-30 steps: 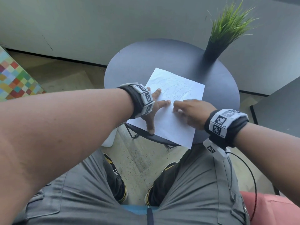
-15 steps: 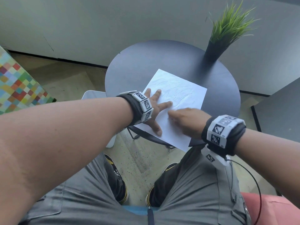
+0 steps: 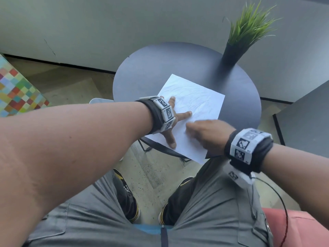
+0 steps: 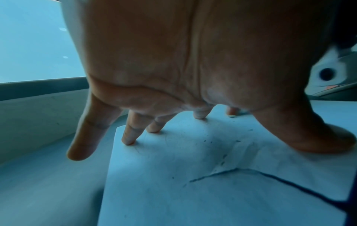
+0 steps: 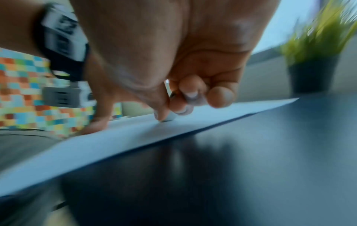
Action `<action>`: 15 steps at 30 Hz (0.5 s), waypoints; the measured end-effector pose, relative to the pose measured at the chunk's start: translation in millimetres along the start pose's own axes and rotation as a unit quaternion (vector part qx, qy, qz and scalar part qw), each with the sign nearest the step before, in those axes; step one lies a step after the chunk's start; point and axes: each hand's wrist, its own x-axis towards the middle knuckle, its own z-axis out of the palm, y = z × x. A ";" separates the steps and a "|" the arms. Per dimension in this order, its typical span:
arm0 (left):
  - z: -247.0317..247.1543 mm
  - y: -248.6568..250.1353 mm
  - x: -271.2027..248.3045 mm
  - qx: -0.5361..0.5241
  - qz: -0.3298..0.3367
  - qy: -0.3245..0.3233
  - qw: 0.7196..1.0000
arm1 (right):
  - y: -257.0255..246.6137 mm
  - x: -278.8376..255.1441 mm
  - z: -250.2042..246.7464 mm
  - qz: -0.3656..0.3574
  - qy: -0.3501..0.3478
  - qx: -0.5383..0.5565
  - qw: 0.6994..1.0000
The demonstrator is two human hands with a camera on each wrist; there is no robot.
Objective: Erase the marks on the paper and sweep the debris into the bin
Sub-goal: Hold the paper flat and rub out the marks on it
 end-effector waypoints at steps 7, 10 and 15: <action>0.7 1.9 1.0 0.013 -0.004 -0.002 1.000 | -29.8 -4.8 2.9 -0.070 -0.027 0.012 0.997; 1.3 0.8 1.7 0.007 -0.001 0.002 1.000 | 2.9 6.9 -1.8 0.027 0.013 0.008 1.000; 0.2 2.6 3.6 0.029 -0.002 -0.011 1.000 | -22.7 -2.4 3.0 -0.042 -0.006 0.001 0.999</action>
